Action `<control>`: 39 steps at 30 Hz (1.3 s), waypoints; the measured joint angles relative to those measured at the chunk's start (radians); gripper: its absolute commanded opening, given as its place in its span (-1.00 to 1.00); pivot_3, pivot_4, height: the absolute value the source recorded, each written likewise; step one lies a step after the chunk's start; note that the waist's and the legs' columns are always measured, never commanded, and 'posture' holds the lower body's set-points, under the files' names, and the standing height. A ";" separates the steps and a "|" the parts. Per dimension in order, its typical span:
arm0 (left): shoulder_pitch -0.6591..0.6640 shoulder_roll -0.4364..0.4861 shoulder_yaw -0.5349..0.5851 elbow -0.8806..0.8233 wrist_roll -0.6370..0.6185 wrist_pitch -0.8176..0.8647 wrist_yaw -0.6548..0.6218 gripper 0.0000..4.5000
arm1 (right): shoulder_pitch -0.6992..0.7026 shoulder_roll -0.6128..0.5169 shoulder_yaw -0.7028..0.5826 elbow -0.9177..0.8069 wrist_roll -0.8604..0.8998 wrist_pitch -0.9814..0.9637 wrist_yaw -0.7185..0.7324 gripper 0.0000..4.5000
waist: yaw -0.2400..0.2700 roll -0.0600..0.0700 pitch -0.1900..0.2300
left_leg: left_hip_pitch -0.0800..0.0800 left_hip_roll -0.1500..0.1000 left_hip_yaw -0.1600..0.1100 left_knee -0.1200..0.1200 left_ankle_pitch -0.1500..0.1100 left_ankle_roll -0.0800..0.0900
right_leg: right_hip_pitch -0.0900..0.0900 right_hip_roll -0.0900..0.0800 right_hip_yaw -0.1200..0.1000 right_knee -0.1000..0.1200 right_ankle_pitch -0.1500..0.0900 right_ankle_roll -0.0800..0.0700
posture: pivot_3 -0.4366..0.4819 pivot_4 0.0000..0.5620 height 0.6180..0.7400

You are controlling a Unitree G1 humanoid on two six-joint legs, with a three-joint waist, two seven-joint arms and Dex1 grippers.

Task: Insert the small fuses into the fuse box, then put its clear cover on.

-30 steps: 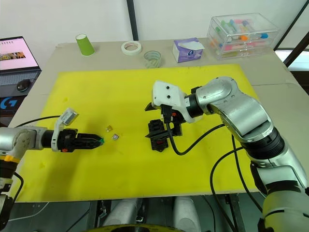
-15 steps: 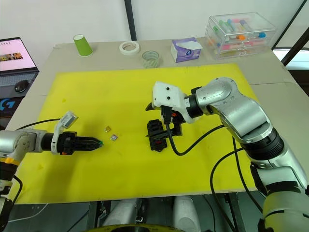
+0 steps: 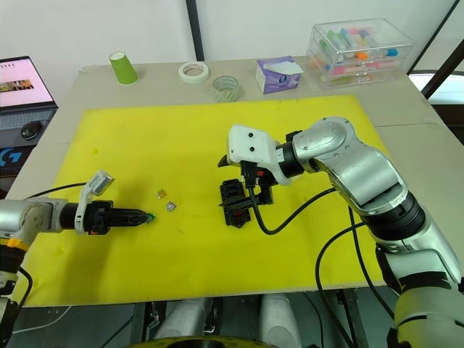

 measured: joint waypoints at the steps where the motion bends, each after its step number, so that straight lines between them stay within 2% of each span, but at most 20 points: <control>1: 0.003 0.000 0.004 0.000 -0.001 -0.001 -0.001 -0.28 | 0.000 0.000 0.001 0.000 -0.001 -0.001 0.000 1.00 | 0.000 0.000 0.000 | 0.000 0.000 0.000 0.000 0.000 0.000 | 0.000 0.000 0.000 0.000 0.000 0.000 | -0.05 -0.47 1.00; 3: 0.009 0.001 0.009 0.000 -0.002 -0.001 -0.002 -0.28 | 0.000 0.000 0.003 0.000 -0.006 -0.005 0.001 1.00 | 0.000 0.000 0.000 | 0.000 0.000 0.000 0.000 0.000 0.000 | 0.000 0.000 0.000 0.000 0.000 0.000 | -0.05 -0.47 1.00; 7: 0.022 0.002 0.021 0.002 -0.001 -0.001 0.002 -0.69 | 0.000 0.001 0.010 0.002 -0.011 -0.014 0.003 1.00 | -0.001 0.000 0.000 | 0.000 0.000 0.000 0.000 0.000 0.000 | 0.000 0.000 0.000 0.000 0.000 0.000 | -0.05 -0.47 1.00; 18: 0.042 0.003 0.028 -0.009 -0.001 -0.009 0.002 -0.69 | 0.000 0.004 0.022 0.004 -0.011 -0.016 0.003 1.00 | 0.000 0.000 0.000 | 0.000 0.000 0.000 0.000 0.000 0.000 | 0.000 0.000 0.000 0.000 0.000 0.000 | -0.05 -0.47 1.00; 22: 0.042 0.003 0.028 -0.011 -0.001 -0.010 0.008 -0.99 | 0.000 0.004 0.022 0.004 -0.011 -0.016 0.003 1.00 | 0.000 0.000 0.000 | 0.000 0.000 0.000 0.000 0.000 0.000 | 0.000 0.000 0.000 0.000 0.000 0.000 | -0.05 -0.47 1.00; 39: 0.052 0.002 0.037 -0.044 -0.005 -0.022 0.030 -0.99 | 0.000 0.004 0.022 0.005 -0.011 -0.015 0.002 1.00 | 0.002 0.000 0.000 | 0.000 0.000 0.000 0.000 0.000 0.000 | 0.000 0.000 0.000 0.000 0.000 0.000 | -0.05 -0.47 1.00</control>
